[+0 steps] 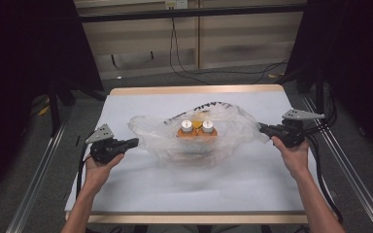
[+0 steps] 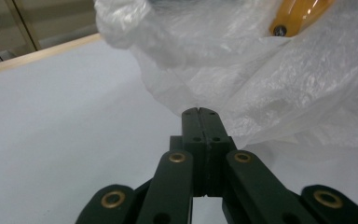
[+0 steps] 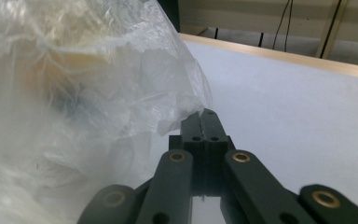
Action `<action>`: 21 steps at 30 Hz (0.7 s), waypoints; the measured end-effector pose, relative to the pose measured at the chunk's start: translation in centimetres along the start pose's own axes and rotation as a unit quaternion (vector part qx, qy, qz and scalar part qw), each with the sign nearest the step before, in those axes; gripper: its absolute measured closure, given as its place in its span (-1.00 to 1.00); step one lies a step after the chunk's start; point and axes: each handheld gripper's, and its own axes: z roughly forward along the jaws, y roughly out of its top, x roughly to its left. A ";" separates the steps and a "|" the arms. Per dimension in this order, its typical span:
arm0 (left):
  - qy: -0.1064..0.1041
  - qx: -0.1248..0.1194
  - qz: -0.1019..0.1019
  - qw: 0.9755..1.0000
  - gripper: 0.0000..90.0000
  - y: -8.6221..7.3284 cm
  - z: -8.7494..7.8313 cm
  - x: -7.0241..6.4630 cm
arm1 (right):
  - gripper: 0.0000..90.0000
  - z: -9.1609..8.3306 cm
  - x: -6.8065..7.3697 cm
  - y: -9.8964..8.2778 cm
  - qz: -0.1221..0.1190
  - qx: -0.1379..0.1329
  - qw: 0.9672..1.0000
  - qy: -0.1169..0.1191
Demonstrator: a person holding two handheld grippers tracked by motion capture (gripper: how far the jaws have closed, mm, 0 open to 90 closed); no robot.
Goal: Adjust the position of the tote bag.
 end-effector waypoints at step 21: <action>-0.020 0.061 0.002 0.998 1.00 -2.1 1.6 -0.6 | 1.00 1.0 -0.7 -2.8 -0.009 0.083 0.996 -0.011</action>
